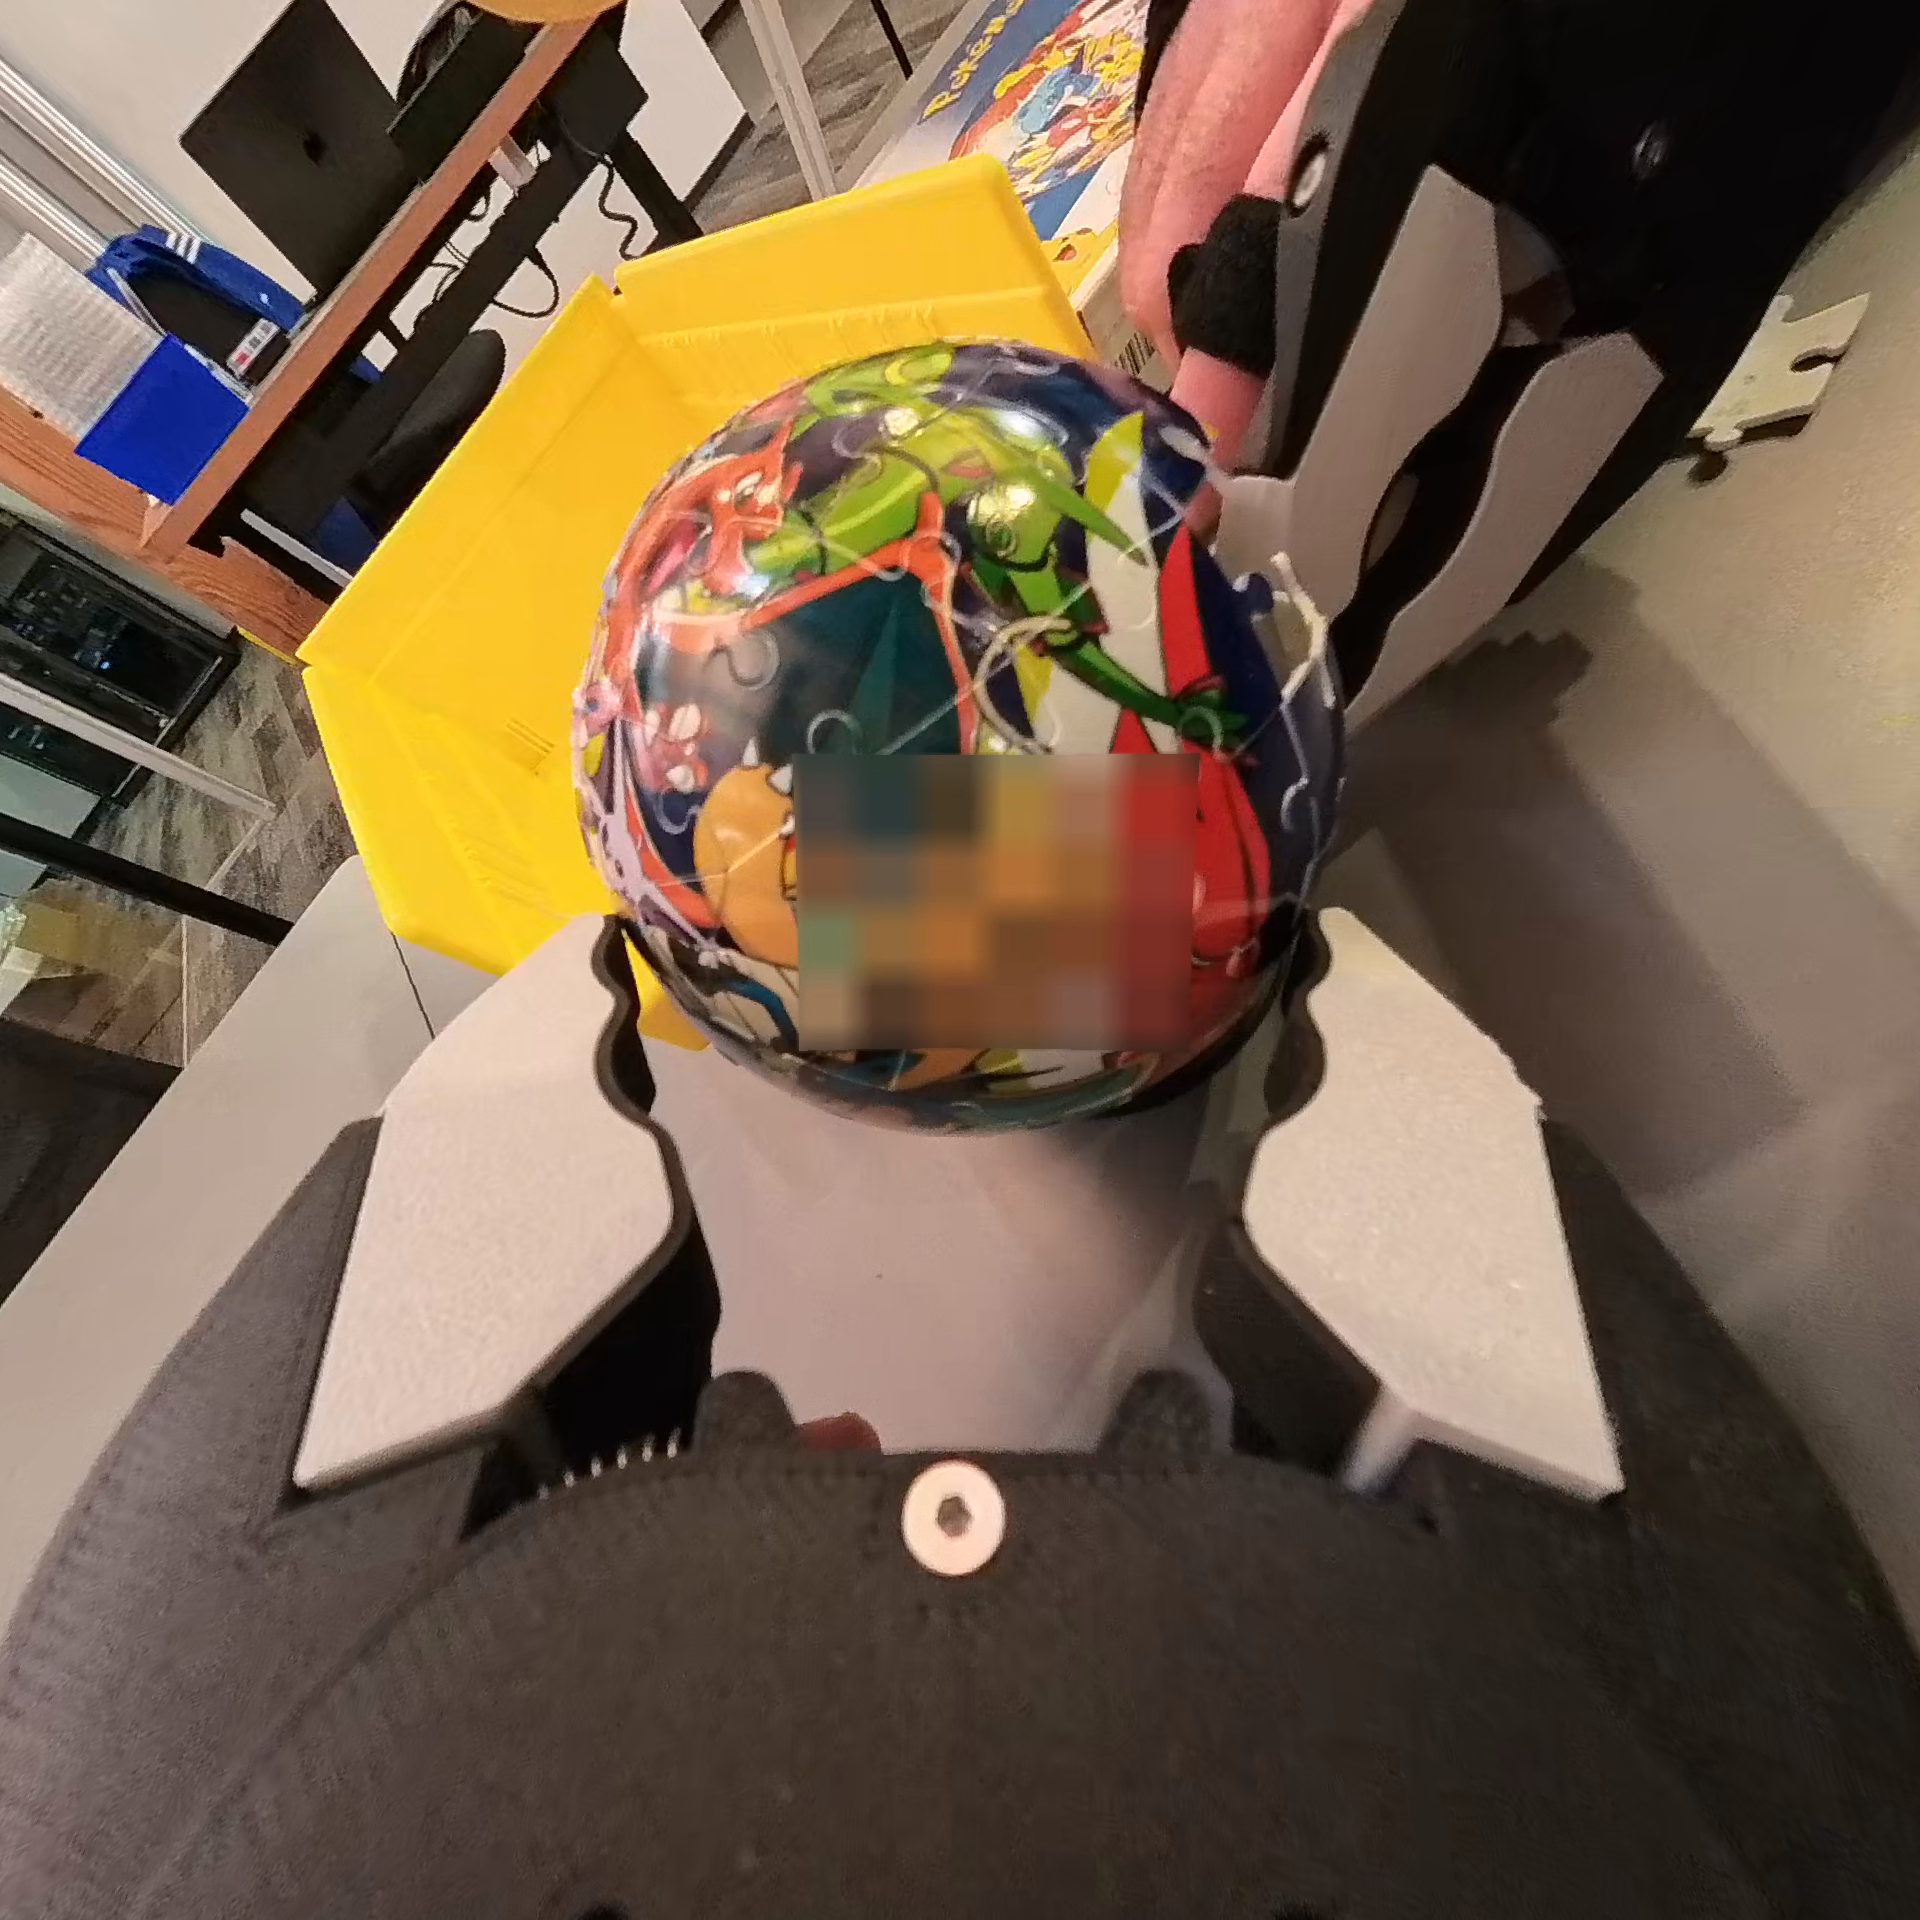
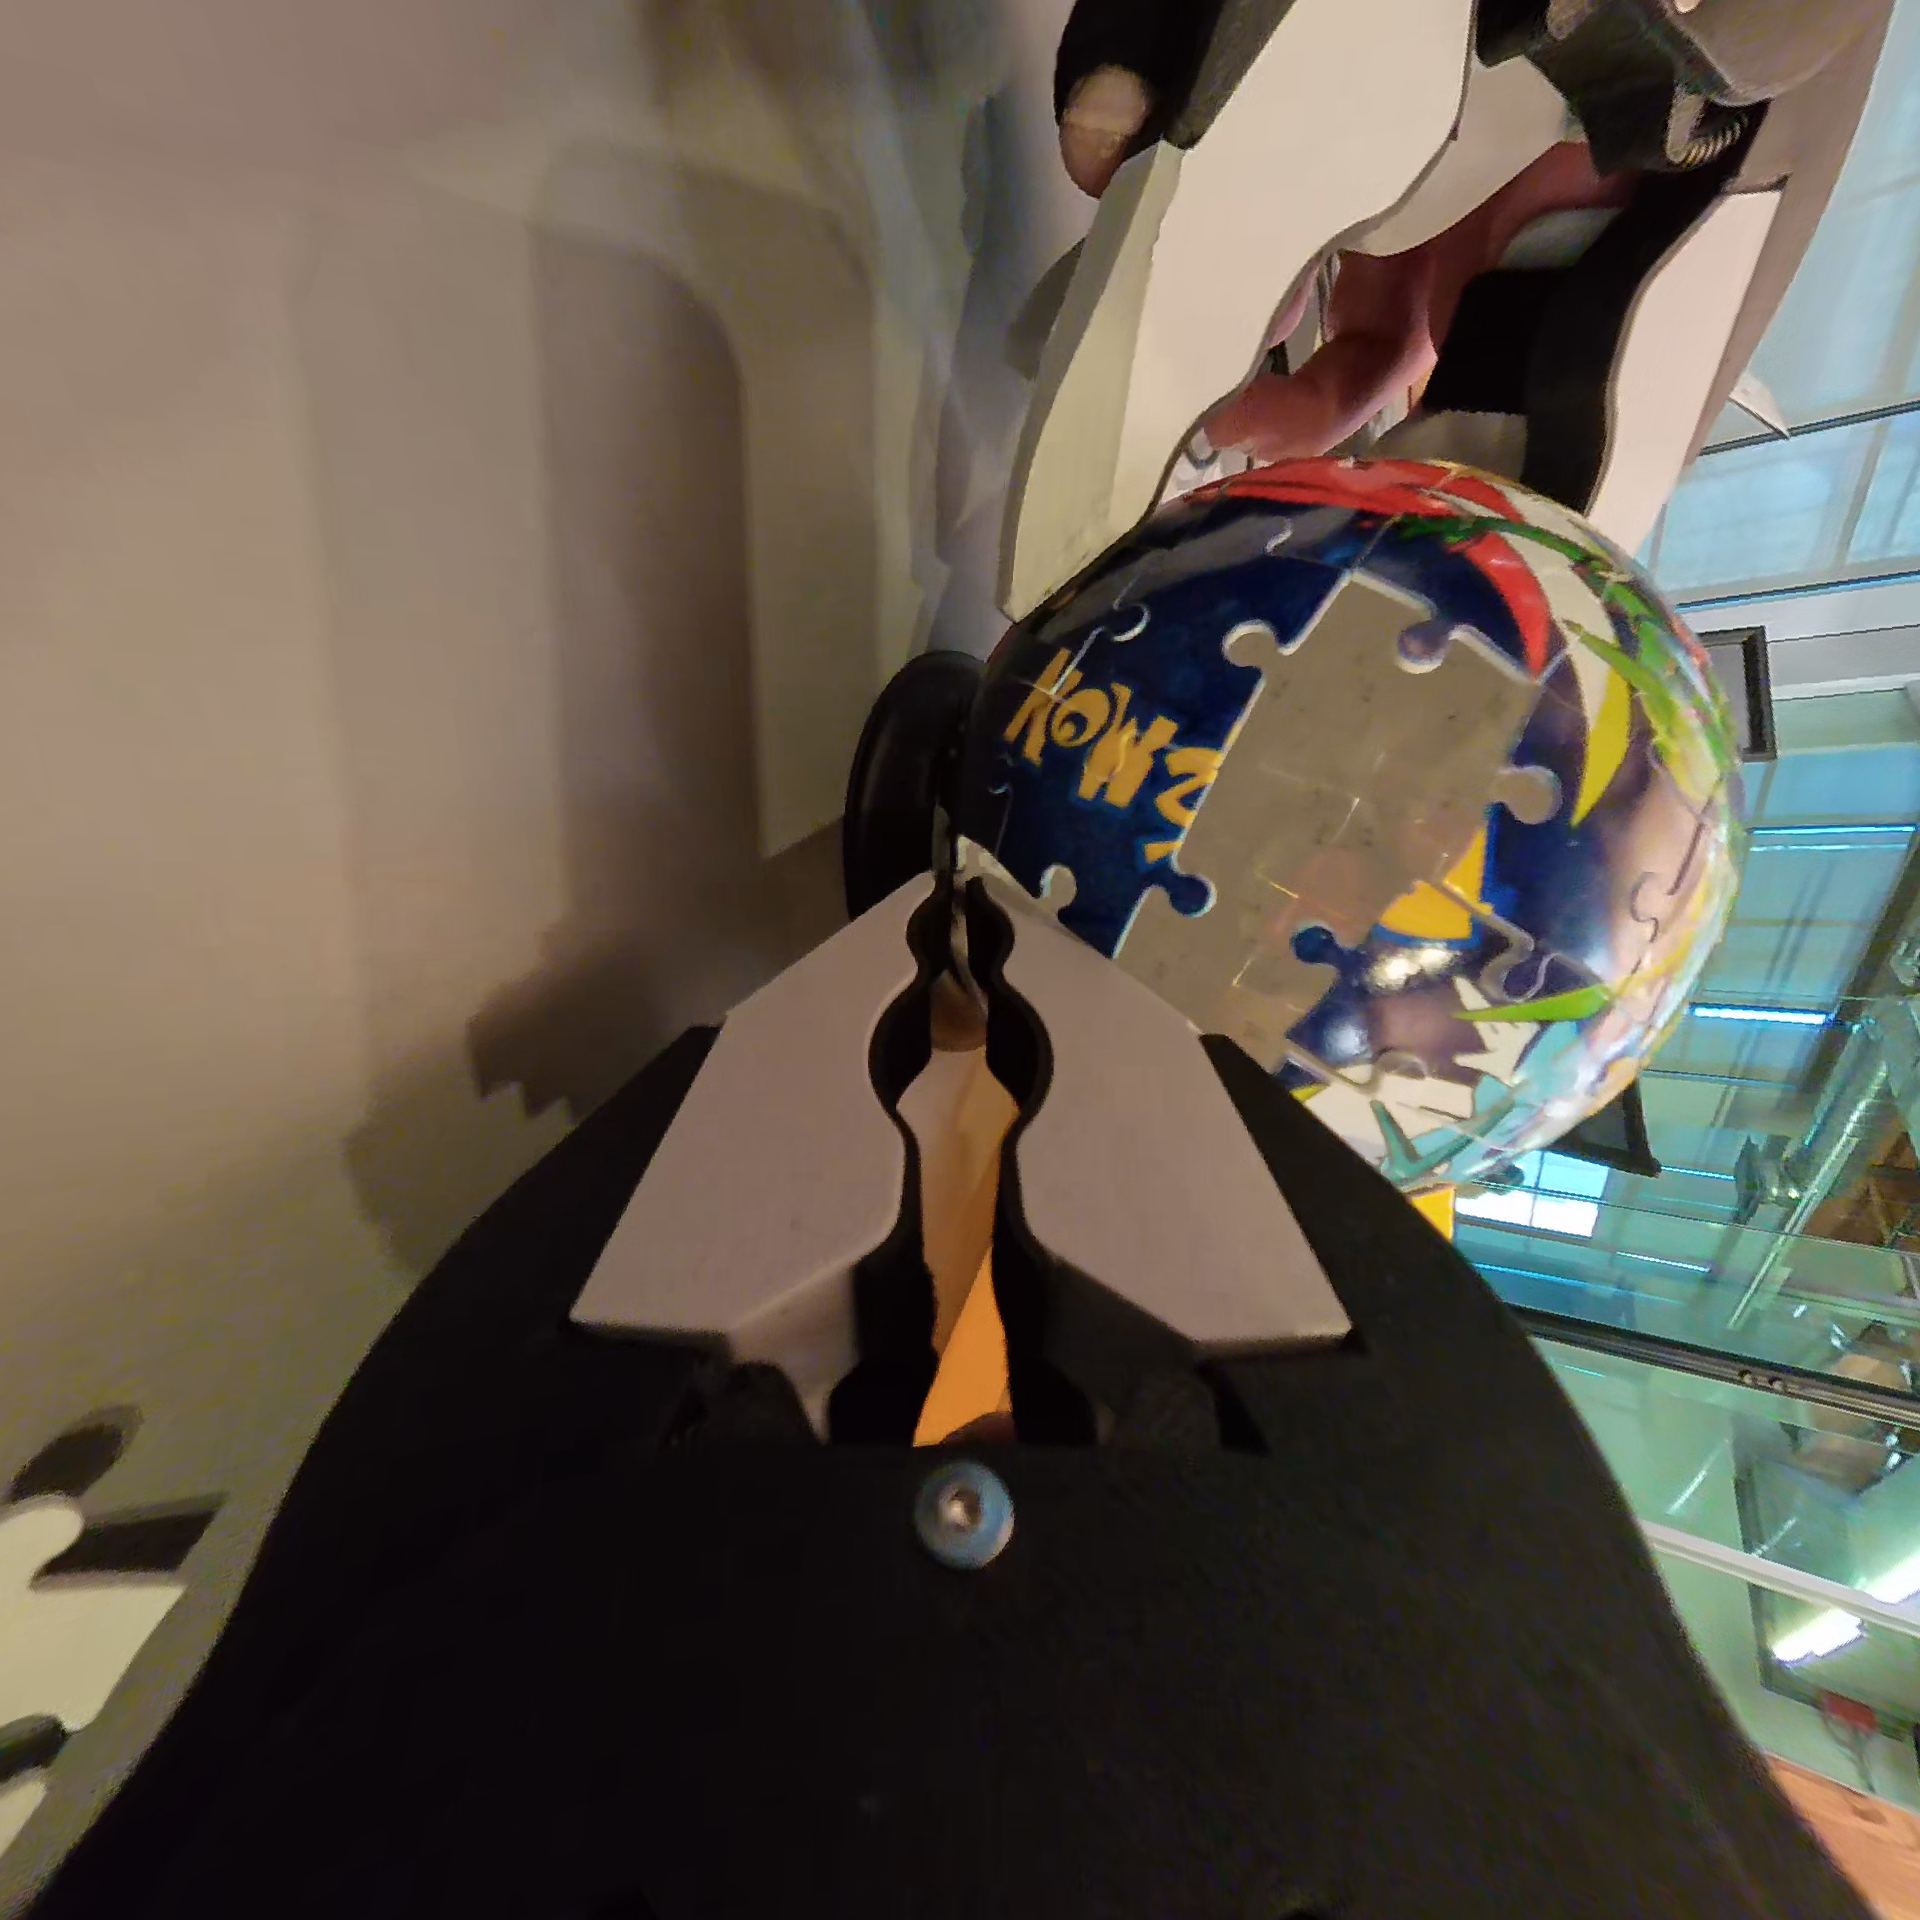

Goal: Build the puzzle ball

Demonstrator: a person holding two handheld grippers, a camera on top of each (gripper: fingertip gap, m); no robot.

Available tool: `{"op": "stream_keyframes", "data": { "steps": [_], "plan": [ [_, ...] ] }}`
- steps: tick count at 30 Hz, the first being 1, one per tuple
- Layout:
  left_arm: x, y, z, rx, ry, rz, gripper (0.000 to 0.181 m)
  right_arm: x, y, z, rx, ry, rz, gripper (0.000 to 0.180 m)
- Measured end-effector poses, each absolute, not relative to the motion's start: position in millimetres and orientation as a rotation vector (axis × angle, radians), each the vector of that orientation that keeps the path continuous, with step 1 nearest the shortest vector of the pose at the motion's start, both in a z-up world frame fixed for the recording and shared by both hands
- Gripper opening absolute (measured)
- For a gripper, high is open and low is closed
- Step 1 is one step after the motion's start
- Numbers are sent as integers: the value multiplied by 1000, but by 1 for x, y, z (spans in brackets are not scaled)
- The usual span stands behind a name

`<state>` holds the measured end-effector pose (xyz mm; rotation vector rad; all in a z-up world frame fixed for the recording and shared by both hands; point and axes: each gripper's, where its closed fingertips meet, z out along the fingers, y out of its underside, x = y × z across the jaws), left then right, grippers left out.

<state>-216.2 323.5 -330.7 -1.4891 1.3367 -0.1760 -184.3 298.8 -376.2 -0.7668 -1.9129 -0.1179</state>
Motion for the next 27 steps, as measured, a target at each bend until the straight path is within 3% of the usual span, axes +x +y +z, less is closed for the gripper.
{"op": "stream_keyframes", "data": {
  "steps": [9,20,27],
  "plan": [
    [-215,325,-331,-1488,1334,-179,116,-182,300,-376,-802,-1893,-107,6],
    [-214,326,-331,-1484,1338,-177,116,-169,284,-379,-907,-1956,38,38],
    [-214,326,-331,-1498,1334,-190,116,-170,277,-379,-1041,-1917,142,43]
  ]
}}
